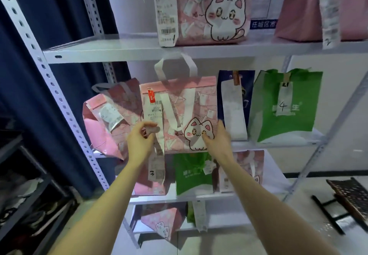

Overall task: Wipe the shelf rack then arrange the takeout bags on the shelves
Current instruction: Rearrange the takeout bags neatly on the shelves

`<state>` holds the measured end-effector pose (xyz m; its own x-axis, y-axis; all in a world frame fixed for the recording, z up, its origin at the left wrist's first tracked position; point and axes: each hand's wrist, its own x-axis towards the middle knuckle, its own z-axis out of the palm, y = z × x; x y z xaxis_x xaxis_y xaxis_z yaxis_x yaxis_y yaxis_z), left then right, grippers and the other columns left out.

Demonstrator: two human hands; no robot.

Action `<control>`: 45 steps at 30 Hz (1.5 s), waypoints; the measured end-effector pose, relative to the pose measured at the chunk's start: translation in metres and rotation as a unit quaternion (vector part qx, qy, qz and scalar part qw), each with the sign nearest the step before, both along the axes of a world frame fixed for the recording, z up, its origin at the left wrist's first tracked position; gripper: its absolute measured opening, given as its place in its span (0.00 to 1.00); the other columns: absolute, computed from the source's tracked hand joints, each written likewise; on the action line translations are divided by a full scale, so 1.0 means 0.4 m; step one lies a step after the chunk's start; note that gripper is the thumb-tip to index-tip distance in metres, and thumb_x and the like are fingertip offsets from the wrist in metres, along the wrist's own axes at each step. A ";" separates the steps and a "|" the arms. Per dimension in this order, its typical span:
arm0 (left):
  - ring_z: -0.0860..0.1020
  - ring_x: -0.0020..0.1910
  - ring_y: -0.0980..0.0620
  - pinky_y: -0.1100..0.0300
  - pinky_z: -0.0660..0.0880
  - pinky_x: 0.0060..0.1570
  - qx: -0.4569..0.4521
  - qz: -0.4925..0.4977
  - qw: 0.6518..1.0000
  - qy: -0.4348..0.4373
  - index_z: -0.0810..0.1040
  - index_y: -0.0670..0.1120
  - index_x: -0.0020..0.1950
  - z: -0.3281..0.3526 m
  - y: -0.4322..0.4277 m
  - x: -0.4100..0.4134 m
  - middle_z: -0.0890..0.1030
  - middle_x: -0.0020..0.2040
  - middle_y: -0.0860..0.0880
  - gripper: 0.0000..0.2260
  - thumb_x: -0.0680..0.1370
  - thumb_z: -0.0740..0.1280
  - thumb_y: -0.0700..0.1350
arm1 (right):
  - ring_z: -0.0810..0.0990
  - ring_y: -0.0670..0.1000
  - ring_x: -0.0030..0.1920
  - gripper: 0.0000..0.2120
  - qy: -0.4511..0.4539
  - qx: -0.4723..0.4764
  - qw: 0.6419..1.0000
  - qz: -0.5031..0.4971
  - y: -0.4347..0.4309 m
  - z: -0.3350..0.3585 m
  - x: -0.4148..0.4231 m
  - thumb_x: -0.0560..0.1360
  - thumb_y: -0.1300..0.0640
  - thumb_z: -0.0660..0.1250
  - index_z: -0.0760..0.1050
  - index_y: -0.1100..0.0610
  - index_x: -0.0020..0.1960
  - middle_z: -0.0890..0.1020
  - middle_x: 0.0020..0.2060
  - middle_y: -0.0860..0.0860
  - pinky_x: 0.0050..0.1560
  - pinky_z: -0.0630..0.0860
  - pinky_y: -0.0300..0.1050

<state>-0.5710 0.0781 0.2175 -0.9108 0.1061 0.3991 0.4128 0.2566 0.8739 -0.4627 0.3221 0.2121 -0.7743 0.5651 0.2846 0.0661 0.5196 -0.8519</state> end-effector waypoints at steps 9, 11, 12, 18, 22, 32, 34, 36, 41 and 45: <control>0.82 0.61 0.65 0.45 0.81 0.67 -0.054 -0.014 0.998 -0.011 0.84 0.55 0.54 -0.105 0.018 -0.114 0.86 0.55 0.63 0.23 0.75 0.68 0.26 | 0.84 0.56 0.61 0.27 -0.087 0.009 0.996 -0.013 0.035 -0.109 -0.105 0.79 0.60 0.73 0.69 0.56 0.75 0.84 0.64 0.52 0.60 0.81 0.48; 0.82 0.62 0.59 0.46 0.81 0.67 -0.068 -0.014 0.998 0.004 0.84 0.58 0.53 -0.103 0.015 -0.109 0.85 0.58 0.58 0.24 0.75 0.70 0.28 | 0.84 0.54 0.60 0.27 -0.085 0.007 0.996 -0.009 0.039 -0.104 -0.103 0.77 0.58 0.74 0.69 0.53 0.73 0.84 0.62 0.49 0.55 0.81 0.45; 0.81 0.63 0.56 0.48 0.81 0.66 -0.079 -0.014 0.997 0.017 0.84 0.58 0.53 -0.098 0.012 -0.106 0.83 0.59 0.56 0.23 0.75 0.70 0.28 | 0.84 0.53 0.60 0.29 -0.079 0.003 0.997 -0.001 0.042 -0.095 -0.100 0.76 0.57 0.75 0.68 0.52 0.74 0.84 0.62 0.48 0.55 0.81 0.45; 0.73 0.71 0.59 0.56 0.76 0.73 -0.072 0.040 0.991 0.108 0.84 0.52 0.57 -0.029 -0.025 -0.050 0.73 0.69 0.53 0.12 0.79 0.76 0.37 | 0.79 0.46 0.65 0.37 0.030 0.032 0.999 -0.020 0.064 0.025 -0.023 0.73 0.39 0.75 0.65 0.46 0.77 0.78 0.68 0.42 0.65 0.79 0.49; 0.79 0.61 0.50 0.46 0.81 0.62 -0.024 0.081 0.970 0.227 0.85 0.46 0.57 0.132 0.007 -0.015 0.76 0.63 0.50 0.11 0.78 0.74 0.34 | 0.78 0.43 0.52 0.20 0.212 0.126 0.968 -0.057 0.095 0.246 0.007 0.76 0.42 0.71 0.72 0.45 0.65 0.79 0.53 0.43 0.53 0.80 0.45; 0.74 0.70 0.53 0.57 0.72 0.71 -0.038 -0.037 0.966 0.254 0.70 0.61 0.78 0.691 0.188 -0.034 0.69 0.74 0.49 0.29 0.80 0.77 0.52 | 0.76 0.51 0.67 0.43 0.246 0.159 0.953 -0.084 0.223 0.777 -0.027 0.72 0.35 0.78 0.64 0.51 0.78 0.74 0.70 0.51 0.67 0.76 0.52; 0.70 0.71 0.53 0.59 0.67 0.70 -0.087 -0.063 0.973 0.204 0.64 0.64 0.82 0.731 0.210 -0.050 0.67 0.78 0.48 0.35 0.80 0.77 0.54 | 0.76 0.57 0.71 0.51 0.140 0.134 0.980 -0.041 0.242 0.797 -0.047 0.70 0.35 0.80 0.59 0.53 0.82 0.75 0.74 0.54 0.68 0.76 0.56; 0.71 0.72 0.50 0.64 0.67 0.67 -0.123 -0.070 0.973 0.184 0.66 0.64 0.82 0.740 0.207 -0.069 0.68 0.79 0.46 0.35 0.79 0.77 0.52 | 0.80 0.56 0.63 0.49 0.101 0.146 0.984 -0.012 0.237 0.787 -0.070 0.69 0.37 0.81 0.61 0.55 0.79 0.80 0.66 0.51 0.56 0.77 0.51; 0.69 0.68 0.55 0.58 0.66 0.69 -0.137 -0.017 0.973 0.186 0.71 0.62 0.79 0.727 0.074 -0.122 0.70 0.75 0.48 0.33 0.77 0.79 0.47 | 0.79 0.48 0.53 0.39 0.150 0.164 0.975 0.024 0.129 0.743 -0.155 0.71 0.47 0.82 0.65 0.51 0.74 0.80 0.54 0.41 0.52 0.73 0.45; 0.69 0.68 0.55 0.61 0.65 0.69 -0.142 0.036 0.973 0.180 0.71 0.62 0.78 0.723 -0.089 -0.166 0.66 0.74 0.49 0.34 0.75 0.81 0.46 | 0.81 0.51 0.57 0.38 0.156 0.175 0.969 0.084 -0.033 0.752 -0.253 0.69 0.48 0.80 0.66 0.52 0.73 0.81 0.59 0.45 0.52 0.73 0.45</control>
<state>-0.6376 0.0423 0.5067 -0.7265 0.1997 0.6575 0.6511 0.5061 0.5657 -0.5641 0.3090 0.5131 -0.6927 0.2662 0.6702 -0.2754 0.7612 -0.5871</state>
